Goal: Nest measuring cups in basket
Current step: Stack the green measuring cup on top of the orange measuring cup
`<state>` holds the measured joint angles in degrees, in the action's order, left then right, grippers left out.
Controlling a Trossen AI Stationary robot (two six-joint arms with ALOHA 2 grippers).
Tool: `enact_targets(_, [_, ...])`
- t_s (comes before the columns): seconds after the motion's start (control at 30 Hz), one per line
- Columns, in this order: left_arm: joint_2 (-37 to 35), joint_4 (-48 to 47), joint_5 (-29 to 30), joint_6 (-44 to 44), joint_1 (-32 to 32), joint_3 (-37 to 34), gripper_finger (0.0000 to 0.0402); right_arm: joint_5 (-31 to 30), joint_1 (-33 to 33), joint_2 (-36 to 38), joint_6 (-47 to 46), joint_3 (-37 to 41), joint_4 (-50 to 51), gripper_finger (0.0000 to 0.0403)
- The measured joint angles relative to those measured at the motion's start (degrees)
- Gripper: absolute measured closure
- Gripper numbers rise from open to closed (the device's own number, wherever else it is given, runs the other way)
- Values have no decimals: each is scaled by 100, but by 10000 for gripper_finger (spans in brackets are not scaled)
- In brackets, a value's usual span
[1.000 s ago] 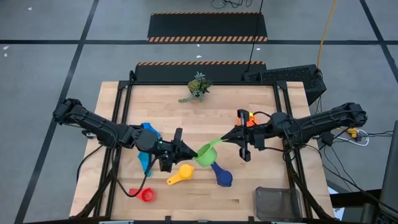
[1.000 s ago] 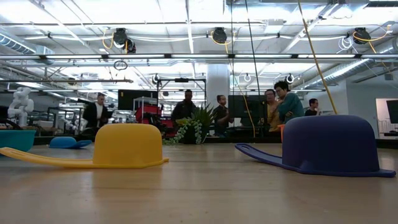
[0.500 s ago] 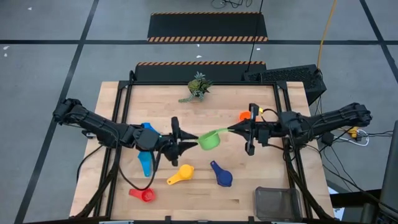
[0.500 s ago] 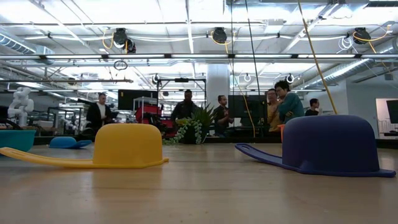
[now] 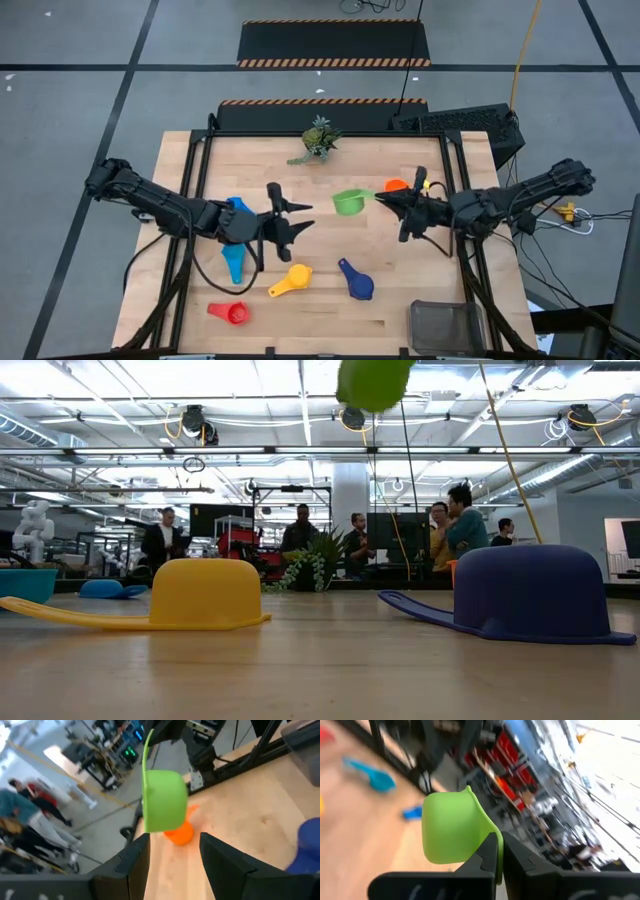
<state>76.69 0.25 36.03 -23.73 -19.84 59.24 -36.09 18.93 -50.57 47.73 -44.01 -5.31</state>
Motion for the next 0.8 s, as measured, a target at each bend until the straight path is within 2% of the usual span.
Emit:
enact_targets(0.37, [0, -862, -8, 1244, 0, 0, 227, -1966, 375, -7, 6, 187, 1038, 403])
enact_targets(0.57, [2, -1083, -301, 1683, -7, 0, 227, -2033, 365, -1, 323, 723, 1031, 403])
enact_targets(0.8, [148, -1112, -664, 1776, -9, 0, 227, -2110, 359, 288, 626, 1377, 1002, 403])
